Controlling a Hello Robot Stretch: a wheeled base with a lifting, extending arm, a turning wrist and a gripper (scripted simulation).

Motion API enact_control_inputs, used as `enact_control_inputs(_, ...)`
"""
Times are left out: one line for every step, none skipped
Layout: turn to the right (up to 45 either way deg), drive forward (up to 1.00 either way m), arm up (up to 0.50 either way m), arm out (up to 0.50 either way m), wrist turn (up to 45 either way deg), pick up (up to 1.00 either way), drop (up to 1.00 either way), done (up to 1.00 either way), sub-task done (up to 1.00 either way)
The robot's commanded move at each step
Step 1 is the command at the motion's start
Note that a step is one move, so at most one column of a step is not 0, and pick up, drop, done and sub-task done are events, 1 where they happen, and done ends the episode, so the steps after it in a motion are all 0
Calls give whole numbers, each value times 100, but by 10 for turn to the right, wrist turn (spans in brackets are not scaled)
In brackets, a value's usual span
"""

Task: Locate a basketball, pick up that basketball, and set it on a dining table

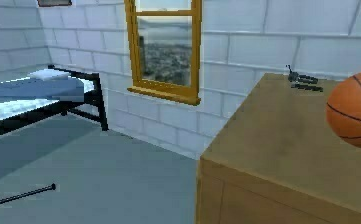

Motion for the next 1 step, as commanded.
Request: enact_control_inputs(300,0,0,0,0,0,0,0,0)
